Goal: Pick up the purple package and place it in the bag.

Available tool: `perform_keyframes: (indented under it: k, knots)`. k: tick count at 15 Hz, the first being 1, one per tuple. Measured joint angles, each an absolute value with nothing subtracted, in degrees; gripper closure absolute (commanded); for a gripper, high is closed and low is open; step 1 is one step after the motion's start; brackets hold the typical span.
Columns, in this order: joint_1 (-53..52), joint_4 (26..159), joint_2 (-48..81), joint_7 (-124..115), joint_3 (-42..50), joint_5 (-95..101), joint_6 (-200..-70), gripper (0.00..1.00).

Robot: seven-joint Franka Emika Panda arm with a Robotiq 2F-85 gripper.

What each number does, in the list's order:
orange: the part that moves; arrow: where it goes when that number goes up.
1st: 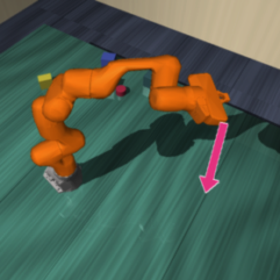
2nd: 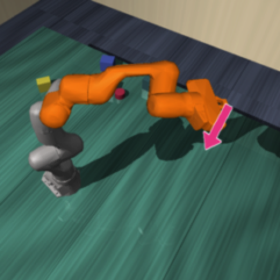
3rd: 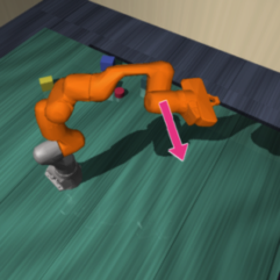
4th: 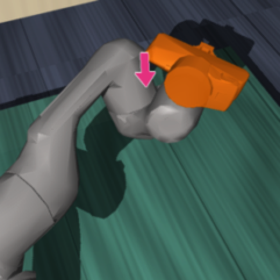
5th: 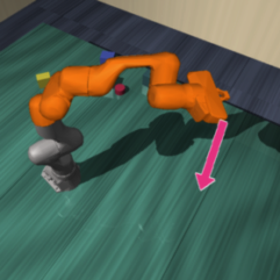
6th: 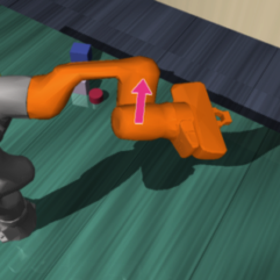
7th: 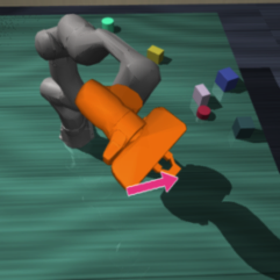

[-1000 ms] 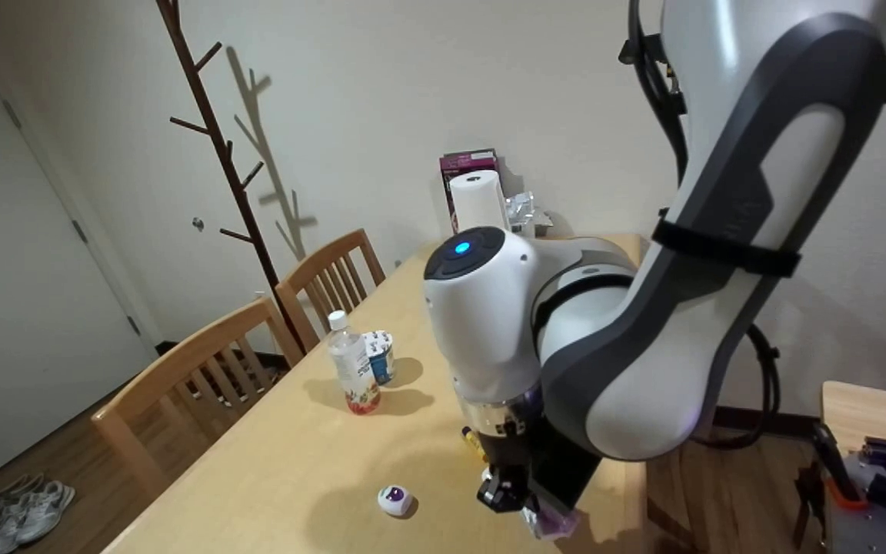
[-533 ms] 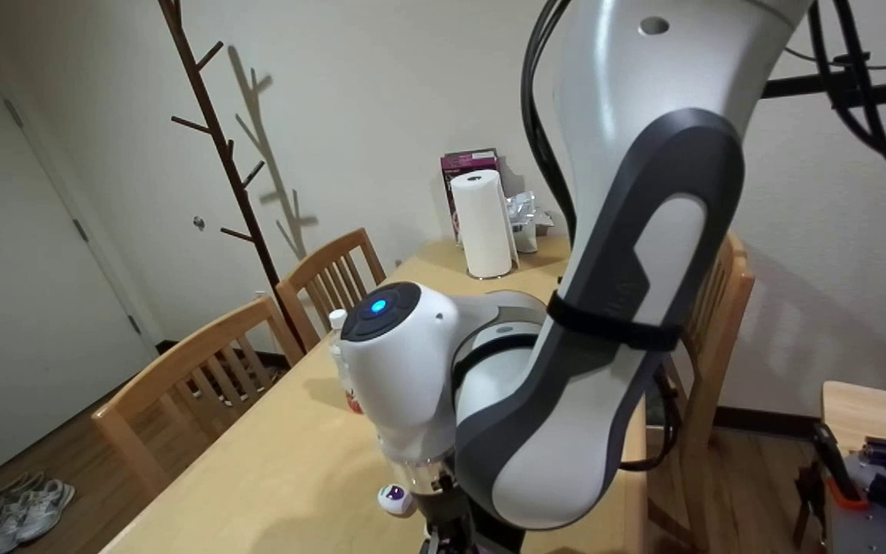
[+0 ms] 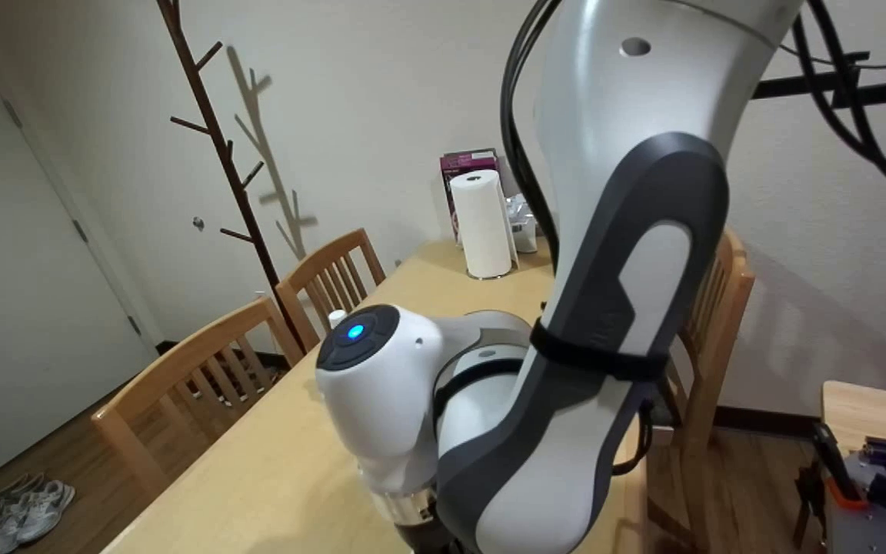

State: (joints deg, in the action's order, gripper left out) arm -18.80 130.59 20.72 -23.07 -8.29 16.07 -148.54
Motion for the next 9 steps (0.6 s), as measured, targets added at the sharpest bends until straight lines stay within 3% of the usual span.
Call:
perform_keyframes:
  k: [9]
  knots:
    - [-23.6, 118.3, 30.8, -11.3, -10.7, 15.9, -145.9, 0.91]
